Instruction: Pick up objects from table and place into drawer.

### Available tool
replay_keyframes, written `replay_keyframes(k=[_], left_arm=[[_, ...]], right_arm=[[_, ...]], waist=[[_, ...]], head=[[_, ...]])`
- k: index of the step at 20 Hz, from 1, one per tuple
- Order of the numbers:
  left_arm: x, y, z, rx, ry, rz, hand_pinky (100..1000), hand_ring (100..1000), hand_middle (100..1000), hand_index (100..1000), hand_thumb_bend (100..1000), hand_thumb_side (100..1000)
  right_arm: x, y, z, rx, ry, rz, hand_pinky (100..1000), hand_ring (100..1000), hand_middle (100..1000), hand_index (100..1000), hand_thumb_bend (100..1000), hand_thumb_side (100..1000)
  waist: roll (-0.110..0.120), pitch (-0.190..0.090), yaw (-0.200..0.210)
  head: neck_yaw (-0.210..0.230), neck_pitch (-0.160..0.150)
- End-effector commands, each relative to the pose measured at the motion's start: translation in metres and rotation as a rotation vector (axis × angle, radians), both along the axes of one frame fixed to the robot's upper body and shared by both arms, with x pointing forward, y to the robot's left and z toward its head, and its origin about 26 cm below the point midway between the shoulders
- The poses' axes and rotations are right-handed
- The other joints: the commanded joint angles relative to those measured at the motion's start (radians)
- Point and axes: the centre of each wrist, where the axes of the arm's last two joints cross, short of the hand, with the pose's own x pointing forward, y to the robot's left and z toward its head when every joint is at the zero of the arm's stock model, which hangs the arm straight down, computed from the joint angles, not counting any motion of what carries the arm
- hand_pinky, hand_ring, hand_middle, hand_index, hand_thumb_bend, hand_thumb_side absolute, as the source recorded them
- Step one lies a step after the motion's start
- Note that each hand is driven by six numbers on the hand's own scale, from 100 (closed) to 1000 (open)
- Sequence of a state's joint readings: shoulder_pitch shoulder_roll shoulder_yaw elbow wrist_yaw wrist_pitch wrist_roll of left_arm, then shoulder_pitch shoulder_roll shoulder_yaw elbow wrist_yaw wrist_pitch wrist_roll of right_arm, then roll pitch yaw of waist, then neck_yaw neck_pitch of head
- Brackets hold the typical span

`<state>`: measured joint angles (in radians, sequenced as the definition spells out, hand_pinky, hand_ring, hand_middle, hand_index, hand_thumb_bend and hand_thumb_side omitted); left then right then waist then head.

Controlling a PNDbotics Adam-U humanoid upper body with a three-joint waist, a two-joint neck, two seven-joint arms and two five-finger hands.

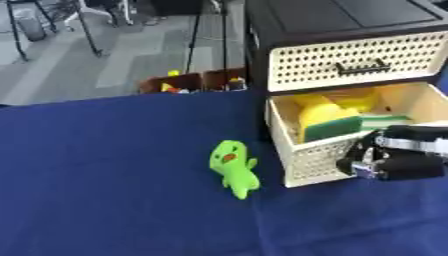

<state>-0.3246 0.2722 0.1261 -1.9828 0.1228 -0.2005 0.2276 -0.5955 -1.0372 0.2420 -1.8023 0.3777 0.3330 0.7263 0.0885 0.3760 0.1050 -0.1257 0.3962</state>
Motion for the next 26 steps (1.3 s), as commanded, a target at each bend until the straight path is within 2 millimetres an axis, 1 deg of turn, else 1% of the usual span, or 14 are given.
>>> replay_keyframes(k=[1, 8, 17, 26], left_arm=[[-0.003, 0.001, 0.005, 0.013, -0.018, -0.009, 452, 616, 630, 799, 355, 907], [-0.003, -0.001, 0.003, 0.009, -0.007, -0.023, 453, 617, 630, 800, 347, 914], [-0.003, -0.002, 0.002, 0.005, -0.002, -0.036, 455, 619, 631, 801, 340, 920], [-0.003, -0.002, 0.001, 0.005, 0.002, -0.046, 456, 621, 632, 802, 335, 922]], right_arm=[[0.007, -0.009, 0.007, -0.008, -0.043, -0.046, 498, 756, 784, 845, 296, 1000], [0.023, -0.012, 0.007, 0.011, -0.093, -0.067, 502, 761, 791, 848, 313, 1000], [0.041, -0.020, 0.004, 0.011, -0.135, -0.103, 522, 779, 815, 855, 316, 1000], [0.053, -0.023, 0.002, 0.031, -0.180, -0.106, 550, 806, 850, 876, 325, 1000]], waist=[[-0.002, -0.015, 0.003], [-0.004, -0.011, 0.009], [-0.005, -0.008, 0.024], [-0.002, -0.008, 0.031]], head=[[-0.004, -0.016], [-0.007, -0.023], [-0.010, -0.023], [-0.011, -0.026]])
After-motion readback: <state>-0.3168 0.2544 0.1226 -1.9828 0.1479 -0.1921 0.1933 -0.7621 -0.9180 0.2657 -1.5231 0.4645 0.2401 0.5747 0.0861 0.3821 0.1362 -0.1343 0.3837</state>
